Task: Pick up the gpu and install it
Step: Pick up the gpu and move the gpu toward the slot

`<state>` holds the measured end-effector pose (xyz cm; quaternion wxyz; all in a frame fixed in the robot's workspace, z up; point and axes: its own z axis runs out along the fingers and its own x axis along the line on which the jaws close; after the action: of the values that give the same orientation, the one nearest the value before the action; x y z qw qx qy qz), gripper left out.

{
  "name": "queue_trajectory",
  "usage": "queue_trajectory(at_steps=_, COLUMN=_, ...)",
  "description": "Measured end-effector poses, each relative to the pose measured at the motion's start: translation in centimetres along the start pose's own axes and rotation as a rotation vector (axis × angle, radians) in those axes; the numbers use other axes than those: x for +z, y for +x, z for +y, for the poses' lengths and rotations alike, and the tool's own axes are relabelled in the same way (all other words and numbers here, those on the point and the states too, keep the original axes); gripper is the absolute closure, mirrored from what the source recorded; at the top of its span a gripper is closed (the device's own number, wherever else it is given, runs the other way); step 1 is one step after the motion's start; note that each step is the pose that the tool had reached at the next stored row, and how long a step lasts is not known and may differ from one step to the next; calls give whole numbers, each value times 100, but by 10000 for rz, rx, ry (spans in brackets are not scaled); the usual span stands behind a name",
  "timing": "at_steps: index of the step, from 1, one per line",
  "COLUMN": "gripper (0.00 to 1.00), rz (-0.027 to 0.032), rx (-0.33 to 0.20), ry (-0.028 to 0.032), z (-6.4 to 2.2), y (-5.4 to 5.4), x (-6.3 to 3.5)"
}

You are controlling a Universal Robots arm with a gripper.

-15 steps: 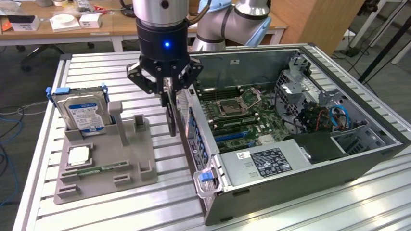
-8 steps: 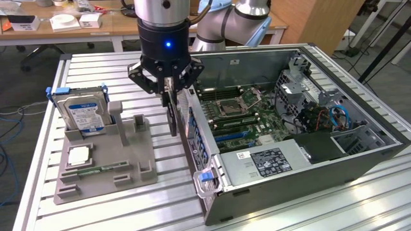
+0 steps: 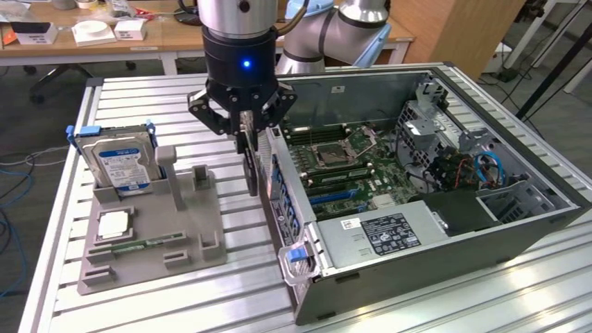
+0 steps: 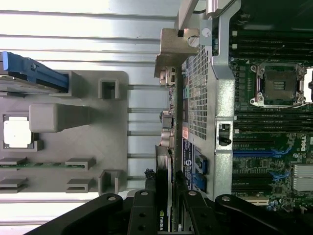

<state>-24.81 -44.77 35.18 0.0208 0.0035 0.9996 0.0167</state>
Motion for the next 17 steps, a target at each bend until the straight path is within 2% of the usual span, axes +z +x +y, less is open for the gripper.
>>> queue_trajectory(at_steps=3, gripper=74, rz=0, rx=0, ry=0, z=0, y=-3, x=0)
queue_trajectory(at_steps=5, gripper=74, rz=0, rx=0, ry=0, z=0, y=-56, x=2)
queue_trajectory(at_steps=17, gripper=74, rz=1, rx=1, ry=1, z=0, y=-102, x=4)
